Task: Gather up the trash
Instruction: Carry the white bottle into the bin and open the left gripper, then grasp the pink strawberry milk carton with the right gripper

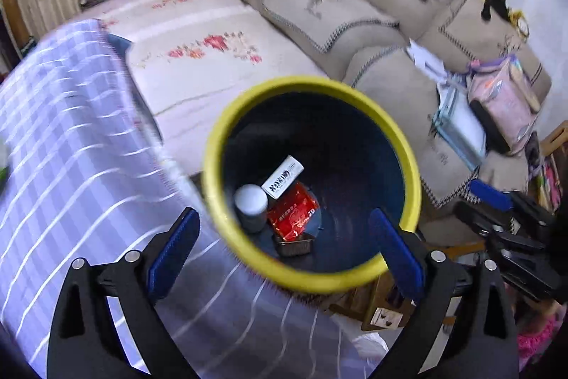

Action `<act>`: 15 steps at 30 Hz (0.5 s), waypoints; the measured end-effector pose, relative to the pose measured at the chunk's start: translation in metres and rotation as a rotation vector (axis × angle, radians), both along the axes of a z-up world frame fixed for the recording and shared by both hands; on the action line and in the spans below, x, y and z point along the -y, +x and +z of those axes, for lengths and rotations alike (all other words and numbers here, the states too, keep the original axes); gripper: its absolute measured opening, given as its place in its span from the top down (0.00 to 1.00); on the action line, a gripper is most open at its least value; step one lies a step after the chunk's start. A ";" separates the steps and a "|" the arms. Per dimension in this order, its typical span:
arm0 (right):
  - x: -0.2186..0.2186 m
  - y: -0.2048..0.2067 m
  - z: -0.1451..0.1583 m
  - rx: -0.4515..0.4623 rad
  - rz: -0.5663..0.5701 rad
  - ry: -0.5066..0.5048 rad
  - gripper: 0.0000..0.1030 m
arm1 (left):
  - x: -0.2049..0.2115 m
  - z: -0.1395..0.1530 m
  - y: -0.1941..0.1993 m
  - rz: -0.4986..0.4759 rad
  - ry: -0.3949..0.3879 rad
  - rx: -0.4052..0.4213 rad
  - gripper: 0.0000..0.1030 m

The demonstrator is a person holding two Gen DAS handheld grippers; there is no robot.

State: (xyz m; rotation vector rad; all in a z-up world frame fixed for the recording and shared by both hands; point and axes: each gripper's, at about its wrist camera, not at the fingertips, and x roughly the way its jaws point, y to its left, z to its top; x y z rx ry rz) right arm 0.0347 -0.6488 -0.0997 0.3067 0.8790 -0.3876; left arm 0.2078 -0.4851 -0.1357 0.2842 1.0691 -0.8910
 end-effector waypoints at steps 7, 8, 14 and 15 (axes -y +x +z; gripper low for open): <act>-0.034 0.023 0.002 0.000 0.091 0.010 0.50 | -0.123 0.051 -0.031 0.146 -0.096 0.121 0.05; -0.039 0.026 0.002 0.000 0.106 0.012 0.50 | -0.147 0.056 -0.036 0.176 -0.120 0.130 0.05; -0.098 0.063 0.005 0.006 0.267 0.023 0.50 | -0.268 0.067 -0.063 0.374 -0.118 0.189 0.05; -0.111 0.070 0.005 0.007 0.302 0.024 0.50 | -0.286 0.066 -0.066 0.409 -0.111 0.196 0.05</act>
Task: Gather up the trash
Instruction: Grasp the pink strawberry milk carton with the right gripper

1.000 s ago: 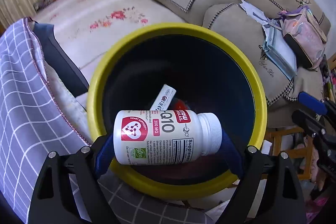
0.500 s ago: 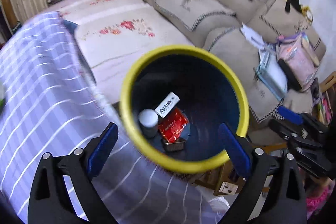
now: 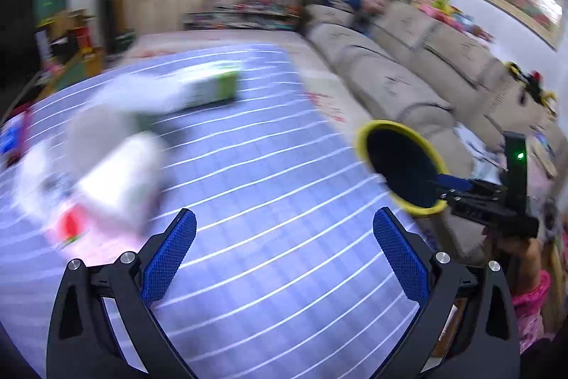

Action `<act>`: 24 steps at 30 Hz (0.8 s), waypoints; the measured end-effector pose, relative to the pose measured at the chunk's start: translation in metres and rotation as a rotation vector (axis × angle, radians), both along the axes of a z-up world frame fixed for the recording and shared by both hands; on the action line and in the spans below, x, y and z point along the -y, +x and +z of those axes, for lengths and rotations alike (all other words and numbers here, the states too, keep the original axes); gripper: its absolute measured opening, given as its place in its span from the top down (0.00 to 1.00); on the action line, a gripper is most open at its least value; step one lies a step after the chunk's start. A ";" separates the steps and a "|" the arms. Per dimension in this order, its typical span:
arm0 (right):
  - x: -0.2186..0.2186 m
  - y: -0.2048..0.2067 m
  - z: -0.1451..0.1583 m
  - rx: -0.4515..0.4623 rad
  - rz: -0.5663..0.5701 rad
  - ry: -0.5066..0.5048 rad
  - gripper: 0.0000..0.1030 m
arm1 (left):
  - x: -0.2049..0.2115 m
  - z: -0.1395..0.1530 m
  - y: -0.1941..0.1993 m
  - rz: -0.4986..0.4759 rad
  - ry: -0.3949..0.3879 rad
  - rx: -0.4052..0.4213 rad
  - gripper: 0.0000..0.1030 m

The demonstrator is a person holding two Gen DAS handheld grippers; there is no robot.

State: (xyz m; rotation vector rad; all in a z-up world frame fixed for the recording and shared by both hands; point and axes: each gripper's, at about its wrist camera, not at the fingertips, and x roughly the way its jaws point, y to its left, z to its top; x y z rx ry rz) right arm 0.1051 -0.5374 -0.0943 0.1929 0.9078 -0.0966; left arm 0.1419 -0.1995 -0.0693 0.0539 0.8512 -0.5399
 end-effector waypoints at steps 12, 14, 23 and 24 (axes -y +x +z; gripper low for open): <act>-0.168 0.063 0.019 0.030 0.382 0.028 0.50 | -0.180 0.012 -0.034 0.376 -0.006 0.069 0.05; -0.195 0.067 0.023 0.038 0.449 0.037 0.50 | -0.193 0.011 -0.040 0.400 -0.015 0.071 0.05; -0.294 0.080 0.019 0.018 0.714 0.057 0.44 | -0.224 0.007 -0.050 0.451 -0.046 0.072 0.05; -0.299 0.081 0.019 0.018 0.717 0.057 0.43 | -0.224 0.006 -0.051 0.452 -0.048 0.072 0.05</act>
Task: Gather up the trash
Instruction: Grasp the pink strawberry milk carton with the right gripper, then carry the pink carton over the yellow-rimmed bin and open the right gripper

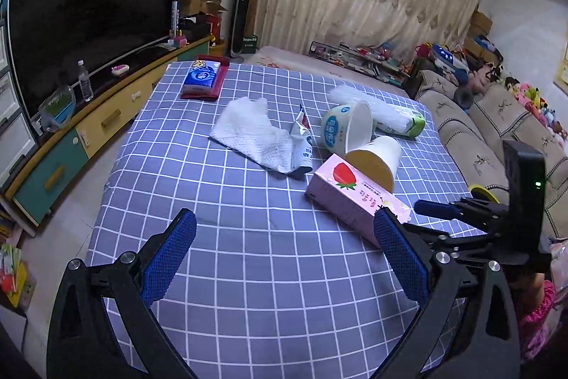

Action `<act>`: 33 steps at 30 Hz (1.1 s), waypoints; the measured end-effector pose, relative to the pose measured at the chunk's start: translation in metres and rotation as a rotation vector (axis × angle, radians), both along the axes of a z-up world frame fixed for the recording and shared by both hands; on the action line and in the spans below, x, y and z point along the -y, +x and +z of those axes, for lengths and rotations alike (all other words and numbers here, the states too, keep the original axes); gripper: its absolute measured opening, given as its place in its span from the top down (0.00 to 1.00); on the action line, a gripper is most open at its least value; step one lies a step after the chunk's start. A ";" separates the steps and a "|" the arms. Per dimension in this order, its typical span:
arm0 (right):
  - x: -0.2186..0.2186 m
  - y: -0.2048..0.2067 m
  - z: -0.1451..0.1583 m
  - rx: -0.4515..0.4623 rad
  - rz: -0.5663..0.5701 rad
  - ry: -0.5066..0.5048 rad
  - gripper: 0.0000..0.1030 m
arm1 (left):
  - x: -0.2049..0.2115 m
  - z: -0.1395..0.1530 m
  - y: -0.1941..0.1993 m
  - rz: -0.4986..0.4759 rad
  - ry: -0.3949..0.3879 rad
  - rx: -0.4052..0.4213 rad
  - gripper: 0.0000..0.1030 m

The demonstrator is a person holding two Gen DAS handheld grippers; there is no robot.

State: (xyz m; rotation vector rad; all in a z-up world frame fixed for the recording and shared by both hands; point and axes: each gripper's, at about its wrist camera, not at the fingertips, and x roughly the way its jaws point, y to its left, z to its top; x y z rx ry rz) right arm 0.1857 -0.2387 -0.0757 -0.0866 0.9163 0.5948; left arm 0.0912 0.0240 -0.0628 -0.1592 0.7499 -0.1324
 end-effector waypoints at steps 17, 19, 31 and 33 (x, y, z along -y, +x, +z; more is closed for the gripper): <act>-0.030 0.013 -0.034 -0.042 0.035 -0.036 0.42 | 0.009 -0.013 0.004 -0.022 -0.016 -0.033 0.05; -0.030 0.013 -0.033 -0.040 0.034 -0.032 0.47 | 0.010 -0.013 0.004 -0.019 -0.014 -0.031 0.05; -0.020 -0.020 -0.018 -0.002 0.062 -0.005 0.52 | 0.011 -0.016 0.004 -0.020 -0.016 -0.028 0.05; -0.016 -0.029 -0.016 -0.002 0.067 -0.005 0.53 | 0.012 -0.016 0.003 -0.022 -0.018 -0.029 0.05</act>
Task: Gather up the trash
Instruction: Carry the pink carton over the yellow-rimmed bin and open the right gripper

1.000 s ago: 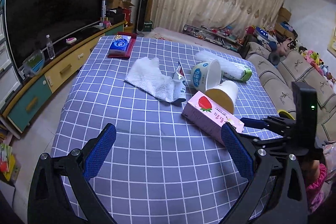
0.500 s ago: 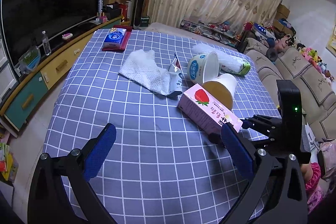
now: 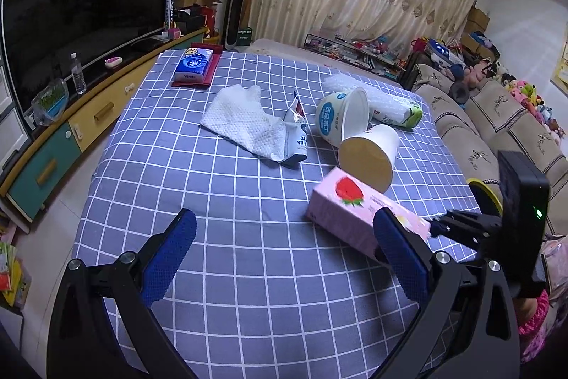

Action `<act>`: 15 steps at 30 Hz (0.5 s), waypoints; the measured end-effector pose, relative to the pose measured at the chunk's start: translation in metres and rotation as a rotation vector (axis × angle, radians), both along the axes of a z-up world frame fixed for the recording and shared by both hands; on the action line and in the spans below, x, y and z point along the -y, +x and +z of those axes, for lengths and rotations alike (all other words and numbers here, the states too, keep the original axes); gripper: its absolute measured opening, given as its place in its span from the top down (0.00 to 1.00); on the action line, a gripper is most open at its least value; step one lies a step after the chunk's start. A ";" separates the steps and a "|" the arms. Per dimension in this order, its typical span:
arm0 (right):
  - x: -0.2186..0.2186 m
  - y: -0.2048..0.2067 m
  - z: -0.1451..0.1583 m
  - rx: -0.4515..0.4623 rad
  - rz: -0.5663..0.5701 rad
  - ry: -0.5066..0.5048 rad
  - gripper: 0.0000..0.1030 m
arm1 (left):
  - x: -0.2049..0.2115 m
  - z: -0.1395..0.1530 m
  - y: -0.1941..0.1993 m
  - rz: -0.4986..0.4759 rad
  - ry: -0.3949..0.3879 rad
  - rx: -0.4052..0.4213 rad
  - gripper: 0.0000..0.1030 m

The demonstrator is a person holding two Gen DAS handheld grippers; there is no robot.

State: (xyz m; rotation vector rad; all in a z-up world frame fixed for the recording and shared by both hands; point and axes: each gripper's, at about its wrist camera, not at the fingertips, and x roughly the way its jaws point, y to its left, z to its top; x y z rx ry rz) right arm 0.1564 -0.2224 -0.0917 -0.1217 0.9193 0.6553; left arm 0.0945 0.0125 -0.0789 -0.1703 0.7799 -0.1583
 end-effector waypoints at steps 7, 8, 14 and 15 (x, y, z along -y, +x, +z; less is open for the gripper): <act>0.032 -0.028 0.015 0.025 -0.039 0.028 0.54 | 0.007 0.002 -0.001 -0.016 0.007 0.004 0.05; 0.039 -0.031 0.019 0.035 -0.054 0.029 0.54 | 0.009 0.002 -0.001 -0.020 0.009 0.005 0.05; 0.079 -0.045 0.039 0.087 -0.138 0.051 0.54 | 0.024 0.001 0.001 -0.053 0.017 -0.001 0.05; 0.085 -0.046 0.041 0.095 -0.150 0.052 0.54 | 0.026 0.001 0.001 -0.058 0.018 -0.001 0.05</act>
